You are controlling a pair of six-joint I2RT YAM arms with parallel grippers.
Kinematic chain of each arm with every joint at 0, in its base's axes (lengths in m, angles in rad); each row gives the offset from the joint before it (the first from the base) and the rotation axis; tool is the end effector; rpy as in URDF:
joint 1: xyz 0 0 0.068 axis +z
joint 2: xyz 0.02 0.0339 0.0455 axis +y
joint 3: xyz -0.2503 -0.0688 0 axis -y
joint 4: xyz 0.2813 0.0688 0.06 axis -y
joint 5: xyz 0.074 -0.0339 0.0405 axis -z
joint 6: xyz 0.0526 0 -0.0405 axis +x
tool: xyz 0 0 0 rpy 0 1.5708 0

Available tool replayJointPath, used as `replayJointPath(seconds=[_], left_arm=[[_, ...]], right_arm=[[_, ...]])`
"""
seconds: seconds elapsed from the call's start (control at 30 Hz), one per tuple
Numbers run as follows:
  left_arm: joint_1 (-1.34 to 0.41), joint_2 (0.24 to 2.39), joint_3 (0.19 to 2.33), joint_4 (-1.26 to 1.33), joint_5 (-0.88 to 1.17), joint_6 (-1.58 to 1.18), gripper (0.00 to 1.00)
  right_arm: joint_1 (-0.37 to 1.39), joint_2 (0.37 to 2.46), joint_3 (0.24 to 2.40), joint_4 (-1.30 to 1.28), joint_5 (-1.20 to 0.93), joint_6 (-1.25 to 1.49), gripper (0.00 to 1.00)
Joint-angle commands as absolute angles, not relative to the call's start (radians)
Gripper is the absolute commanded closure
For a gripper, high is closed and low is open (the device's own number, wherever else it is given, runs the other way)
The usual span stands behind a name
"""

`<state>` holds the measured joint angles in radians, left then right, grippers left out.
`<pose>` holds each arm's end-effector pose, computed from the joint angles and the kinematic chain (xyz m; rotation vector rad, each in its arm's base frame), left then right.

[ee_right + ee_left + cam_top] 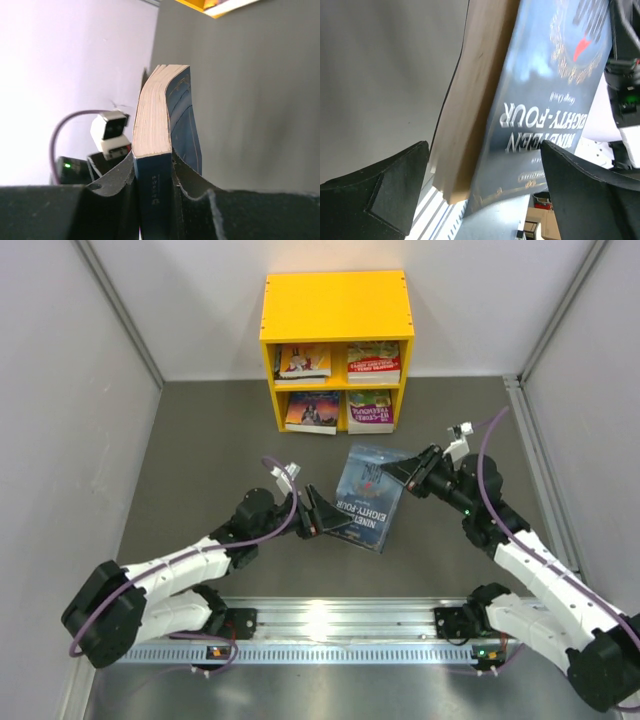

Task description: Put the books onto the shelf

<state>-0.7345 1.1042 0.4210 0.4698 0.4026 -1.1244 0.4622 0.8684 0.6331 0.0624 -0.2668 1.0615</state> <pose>0.1963 -0.2050 0.1801 -0.0672 2.1107 -1.6010 0.2343 0.1322 0.2759 0.3612 1.9056 1.3053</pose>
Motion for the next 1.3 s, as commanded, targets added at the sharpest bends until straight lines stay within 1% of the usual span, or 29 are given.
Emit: replayJointPath(seconds=[0.0, 0.27, 0.3, 0.4, 0.43, 0.47, 0.5, 0.63, 0.67, 0.7, 0.73, 0.83, 0.87, 1.0, 1.17, 1.27], left_arm=[[-0.732, 1.097, 0.388, 0.627, 0.445, -1.132, 0.02], [-0.704, 1.196, 0.307, 0.952, 0.480, -1.262, 0.02], [-0.701, 1.206, 0.304, 0.972, 0.482, -1.270, 0.02], [-0.701, 1.235, 0.296, 1.028, 0.485, -1.298, 0.02], [-0.703, 1.241, 0.293, 1.035, 0.486, -1.302, 0.04], [-0.703, 1.241, 0.287, 1.045, 0.483, -1.308, 0.07], [-0.703, 1.241, 0.285, 1.057, 0.482, -1.312, 0.15], [-0.703, 1.221, 0.275, 1.049, 0.477, -1.318, 0.35], [-0.701, 1.213, 0.272, 1.046, 0.477, -1.318, 0.34], [-0.703, 1.201, 0.270, 1.045, 0.479, -1.318, 0.31], [-0.703, 1.197, 0.270, 1.036, 0.482, -1.316, 0.19], [-0.703, 1.177, 0.278, 0.958, 0.495, -1.278, 0.04], [-0.703, 1.172, 0.290, 0.927, 0.505, -1.260, 0.02], [-0.703, 1.149, 0.292, 0.824, 0.474, -1.203, 0.02], [-0.701, 1.155, 0.284, 0.842, 0.465, -1.206, 0.02], [-0.703, 1.177, 0.287, 0.861, 0.471, -1.210, 0.02]], right_arm=[[0.430, 0.887, 0.686, 0.314, -0.385, 1.179, 1.00], [0.384, 0.963, 0.525, 0.714, -0.488, 1.451, 1.00], [0.380, 0.968, 0.500, 0.792, -0.491, 1.469, 1.00], [0.365, 0.989, 0.466, 0.885, -0.499, 1.534, 1.00], [0.362, 0.995, 0.459, 0.941, -0.497, 1.563, 1.00], [0.361, 1.012, 0.451, 0.968, -0.495, 1.574, 1.00], [0.357, 1.019, 0.439, 0.989, -0.497, 1.588, 1.00], [0.344, 1.051, 0.403, 1.121, -0.482, 1.644, 1.00], [0.336, 1.064, 0.394, 1.149, -0.479, 1.654, 1.00], [0.331, 1.072, 0.381, 1.172, -0.474, 1.667, 1.00], [0.328, 1.084, 0.376, 1.193, -0.471, 1.693, 1.00], [0.322, 1.140, 0.380, 1.296, -0.468, 1.756, 1.00], [0.322, 1.173, 0.388, 1.342, -0.469, 1.773, 1.00], [0.322, 1.218, 0.432, 1.408, -0.471, 1.835, 1.00], [0.322, 1.223, 0.440, 1.420, -0.465, 1.867, 1.00], [0.322, 1.250, 0.426, 1.488, -0.449, 1.919, 1.00]])
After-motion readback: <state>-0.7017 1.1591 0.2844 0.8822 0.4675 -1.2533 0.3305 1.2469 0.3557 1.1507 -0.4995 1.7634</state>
